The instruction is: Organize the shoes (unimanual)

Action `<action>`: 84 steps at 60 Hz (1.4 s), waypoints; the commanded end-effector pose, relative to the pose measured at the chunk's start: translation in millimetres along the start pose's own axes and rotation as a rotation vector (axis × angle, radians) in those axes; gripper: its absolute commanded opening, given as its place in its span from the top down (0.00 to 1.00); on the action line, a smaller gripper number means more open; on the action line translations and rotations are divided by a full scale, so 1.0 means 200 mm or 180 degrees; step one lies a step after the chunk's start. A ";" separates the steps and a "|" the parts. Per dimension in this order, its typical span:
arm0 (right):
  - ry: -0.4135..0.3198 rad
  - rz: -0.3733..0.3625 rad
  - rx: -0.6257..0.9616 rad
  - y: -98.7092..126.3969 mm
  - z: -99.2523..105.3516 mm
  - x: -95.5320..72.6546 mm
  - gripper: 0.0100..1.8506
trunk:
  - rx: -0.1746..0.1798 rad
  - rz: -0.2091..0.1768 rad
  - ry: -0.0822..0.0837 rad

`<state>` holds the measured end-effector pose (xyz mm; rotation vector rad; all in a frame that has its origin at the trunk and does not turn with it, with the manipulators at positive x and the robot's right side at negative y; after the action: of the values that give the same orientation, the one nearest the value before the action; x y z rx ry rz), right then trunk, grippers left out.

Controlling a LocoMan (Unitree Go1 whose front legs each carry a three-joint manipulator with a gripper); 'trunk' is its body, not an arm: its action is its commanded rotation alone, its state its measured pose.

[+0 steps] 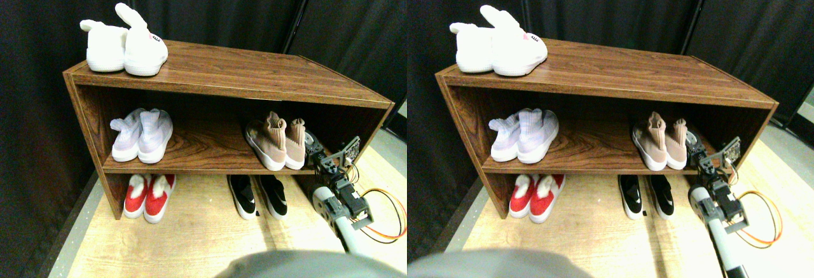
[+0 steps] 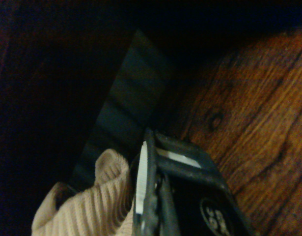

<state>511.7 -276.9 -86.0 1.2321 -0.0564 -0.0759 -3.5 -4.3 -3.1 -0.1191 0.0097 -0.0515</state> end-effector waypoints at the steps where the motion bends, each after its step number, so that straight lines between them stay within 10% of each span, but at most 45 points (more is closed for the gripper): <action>1: -0.0057 0.0146 -0.0004 0.04 -0.02 -0.01 0.97 | -0.0063 0.0038 0.0059; 39: -0.0384 0.0264 -0.0138 0.07 0.17 -0.03 0.97 | 0.0024 -0.0095 0.0035; 63: -0.0161 0.0857 -0.0126 0.16 0.21 -0.36 0.97 | 0.0070 -0.0177 0.0053; 84: -0.0036 0.1062 -0.0199 0.10 0.22 -0.60 0.97 | 0.0112 -0.0205 0.0194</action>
<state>392.2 -307.0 -60.5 1.1435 -0.2445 0.1386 -4.0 -4.9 -5.8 -0.0670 0.0349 -0.1227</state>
